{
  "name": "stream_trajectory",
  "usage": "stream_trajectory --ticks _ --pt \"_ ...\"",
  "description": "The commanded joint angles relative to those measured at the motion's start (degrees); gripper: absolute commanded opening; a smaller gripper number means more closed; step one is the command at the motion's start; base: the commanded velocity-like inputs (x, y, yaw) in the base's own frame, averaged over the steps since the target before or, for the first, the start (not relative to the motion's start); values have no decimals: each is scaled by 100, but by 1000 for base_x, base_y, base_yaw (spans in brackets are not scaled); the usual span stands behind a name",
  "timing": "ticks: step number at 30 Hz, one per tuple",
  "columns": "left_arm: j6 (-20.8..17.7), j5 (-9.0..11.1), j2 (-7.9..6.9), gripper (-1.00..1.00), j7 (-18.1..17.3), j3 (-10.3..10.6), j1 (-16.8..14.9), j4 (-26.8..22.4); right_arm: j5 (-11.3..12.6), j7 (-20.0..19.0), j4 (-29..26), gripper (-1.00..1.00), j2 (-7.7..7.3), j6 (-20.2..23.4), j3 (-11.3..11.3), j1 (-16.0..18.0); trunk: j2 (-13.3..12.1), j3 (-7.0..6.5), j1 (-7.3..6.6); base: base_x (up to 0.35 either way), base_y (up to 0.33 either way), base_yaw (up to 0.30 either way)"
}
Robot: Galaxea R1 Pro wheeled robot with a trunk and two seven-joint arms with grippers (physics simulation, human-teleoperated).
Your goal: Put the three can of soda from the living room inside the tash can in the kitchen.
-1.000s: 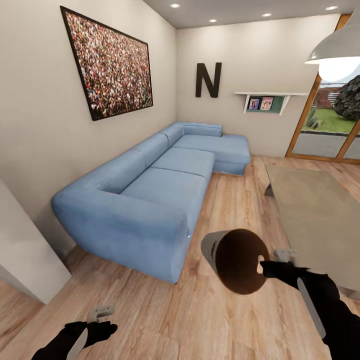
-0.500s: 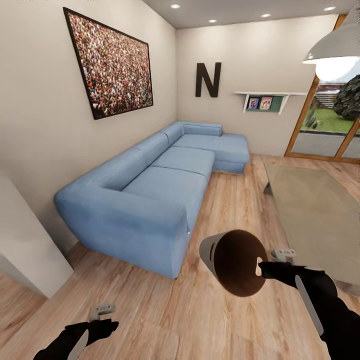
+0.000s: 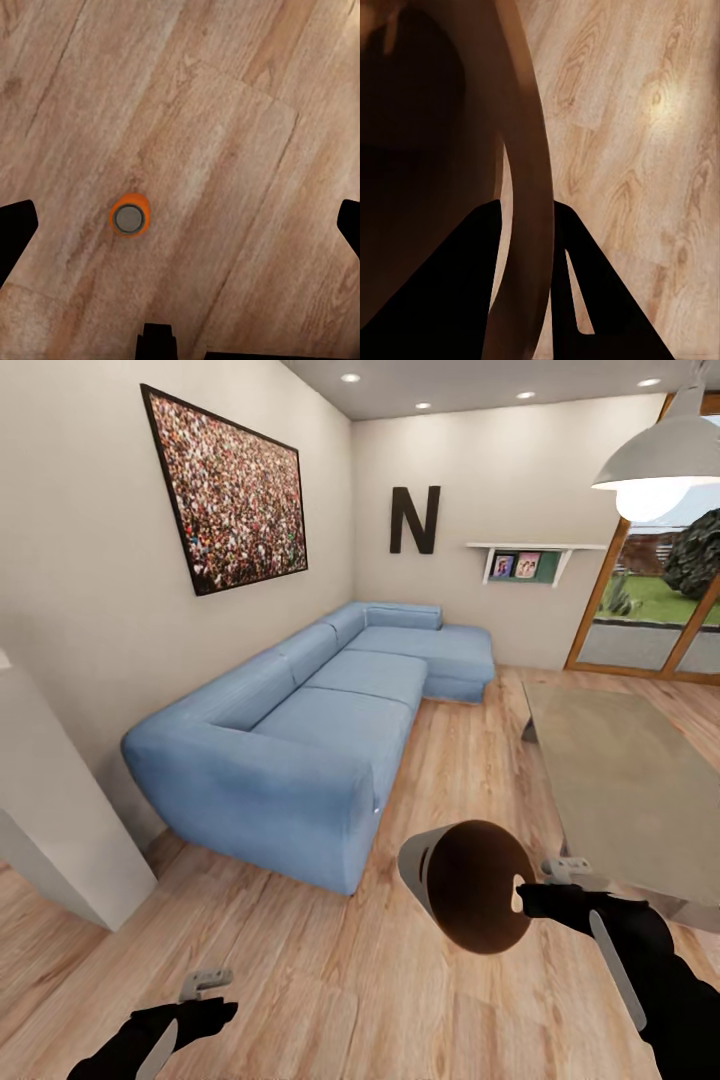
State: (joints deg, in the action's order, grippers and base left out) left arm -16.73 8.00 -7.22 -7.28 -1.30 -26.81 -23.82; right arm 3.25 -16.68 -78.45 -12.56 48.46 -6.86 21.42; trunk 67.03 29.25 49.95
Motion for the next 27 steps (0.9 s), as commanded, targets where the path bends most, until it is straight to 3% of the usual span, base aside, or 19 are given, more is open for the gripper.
stream_trajectory --ticks 1,7,11,17,27 --pt "-9 -2 2 100 1 4 0 -1 124 -43 -3 -100 0 15 -4 3 0 -1 -1 -39 0 0" --pt "-105 7 21 100 15 -7 -20 -50 124 -41 1 -100 -1 15 -8 3 0 -1 -1 -18 0 0" --pt "-281 20 25 100 43 -15 -199 -81 123 -42 1 -100 -1 15 -8 3 0 -1 -1 -4 0 0" --pt "-857 42 17 100 74 -44 -1093 -33 116 -45 -3 -100 -3 23 81 3 0 -1 -1 -1 0 0" --pt "-412 52 -165 100 79 -62 -1229 -3 107 30 37 -100 -3 18 110 11 0 50 -1 0 0 0"
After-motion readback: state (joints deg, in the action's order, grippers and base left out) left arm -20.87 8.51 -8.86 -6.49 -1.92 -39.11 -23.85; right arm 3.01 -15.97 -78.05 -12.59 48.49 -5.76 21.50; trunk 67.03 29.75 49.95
